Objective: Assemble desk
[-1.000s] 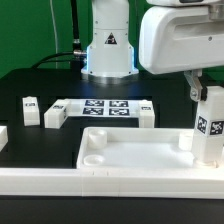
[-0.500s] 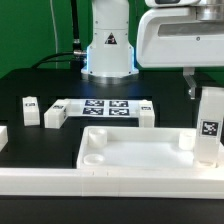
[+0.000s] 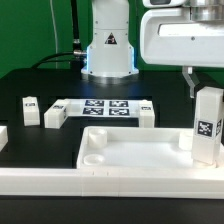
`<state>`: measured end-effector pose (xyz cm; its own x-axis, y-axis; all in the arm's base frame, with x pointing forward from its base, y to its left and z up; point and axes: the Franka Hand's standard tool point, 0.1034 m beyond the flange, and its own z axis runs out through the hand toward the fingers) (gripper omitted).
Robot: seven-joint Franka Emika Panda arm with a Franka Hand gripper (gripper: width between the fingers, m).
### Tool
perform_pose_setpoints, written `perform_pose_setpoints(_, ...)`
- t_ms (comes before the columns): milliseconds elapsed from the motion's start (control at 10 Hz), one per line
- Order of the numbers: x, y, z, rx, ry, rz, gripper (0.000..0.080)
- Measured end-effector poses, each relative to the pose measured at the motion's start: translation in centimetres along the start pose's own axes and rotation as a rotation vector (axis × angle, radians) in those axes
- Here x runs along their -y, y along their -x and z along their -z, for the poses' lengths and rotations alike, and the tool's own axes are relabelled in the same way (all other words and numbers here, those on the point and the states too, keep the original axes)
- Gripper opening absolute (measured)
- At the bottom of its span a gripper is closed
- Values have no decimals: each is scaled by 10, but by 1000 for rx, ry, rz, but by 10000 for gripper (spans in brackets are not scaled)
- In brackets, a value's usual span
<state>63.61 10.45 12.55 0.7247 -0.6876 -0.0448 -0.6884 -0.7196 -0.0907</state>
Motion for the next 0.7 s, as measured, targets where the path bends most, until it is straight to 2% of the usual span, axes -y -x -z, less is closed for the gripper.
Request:
perform_pose_setpoints(200, 0, 1, 0, 2, -1, -74, 291)
perform_pose_setpoints(300, 1, 2, -1, 7, -4, -137, 392)
perform_pose_setpoints(400, 2, 2, -1, 7, -4, -91, 527)
perform_pose_setpoints(500, 2, 3, -1, 7, -5, -67, 527)
perform_pose_setpoints(600, 3, 4, -1, 4, -2, -23, 623)
perform_pose_setpoints(700, 8, 10, 0, 2, -1, 111, 641)
